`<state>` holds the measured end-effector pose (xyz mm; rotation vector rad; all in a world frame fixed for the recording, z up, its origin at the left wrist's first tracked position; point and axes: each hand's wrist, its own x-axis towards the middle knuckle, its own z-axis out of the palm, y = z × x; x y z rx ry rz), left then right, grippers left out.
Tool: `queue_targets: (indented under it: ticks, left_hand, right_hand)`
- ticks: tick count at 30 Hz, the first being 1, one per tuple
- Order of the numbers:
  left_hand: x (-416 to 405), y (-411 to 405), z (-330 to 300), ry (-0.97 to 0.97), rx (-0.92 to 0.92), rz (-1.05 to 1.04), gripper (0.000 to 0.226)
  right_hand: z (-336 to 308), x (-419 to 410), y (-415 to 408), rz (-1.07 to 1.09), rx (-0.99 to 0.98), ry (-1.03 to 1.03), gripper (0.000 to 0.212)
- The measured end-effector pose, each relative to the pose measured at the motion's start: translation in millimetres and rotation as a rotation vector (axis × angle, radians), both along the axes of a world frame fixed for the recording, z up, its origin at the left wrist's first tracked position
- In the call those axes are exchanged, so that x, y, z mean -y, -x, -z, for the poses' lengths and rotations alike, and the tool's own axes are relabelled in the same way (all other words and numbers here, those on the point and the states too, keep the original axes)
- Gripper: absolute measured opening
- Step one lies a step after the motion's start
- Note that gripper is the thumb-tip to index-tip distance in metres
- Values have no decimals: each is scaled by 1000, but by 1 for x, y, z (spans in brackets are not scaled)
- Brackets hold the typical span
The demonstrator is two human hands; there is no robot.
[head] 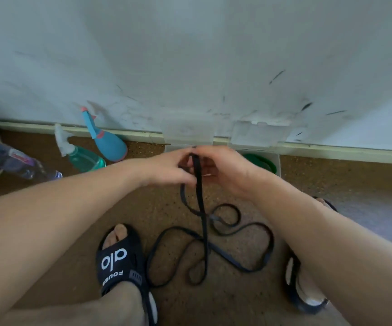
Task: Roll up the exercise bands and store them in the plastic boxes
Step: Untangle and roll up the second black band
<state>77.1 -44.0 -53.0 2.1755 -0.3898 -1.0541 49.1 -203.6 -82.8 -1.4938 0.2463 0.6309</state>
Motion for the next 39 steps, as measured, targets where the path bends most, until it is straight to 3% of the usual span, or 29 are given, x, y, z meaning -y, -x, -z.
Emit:
queue_targets:
  ticks: [4, 8, 14, 21, 28, 33, 39]
  left_hand:
    - [10, 3, -76, 176, 120, -57, 46]
    - [12, 9, -131, 196, 330, -129, 34]
    - [9, 33, -164, 213, 442, -72, 16]
    - [15, 42, -167, 238, 403, -13, 17]
    - [7, 29, -171, 255, 384, -47, 19]
    - [7, 23, -171, 226, 267, -50, 17]
    - [9, 19, -163, 123, 241, -4, 18]
  right_hand:
    - [-97, 5, 0, -30, 138, -69, 28]
    - [-175, 12, 3, 19, 242, -124, 27]
    - [-257, 35, 21, -15, 385, -142, 25]
    - [-246, 65, 31, 122, 295, -276, 18]
    - [-235, 81, 12, 64, 250, 18, 32]
    - [-228, 78, 0, -11, 310, 203, 31]
    - [-230, 70, -1, -72, 325, 99, 33]
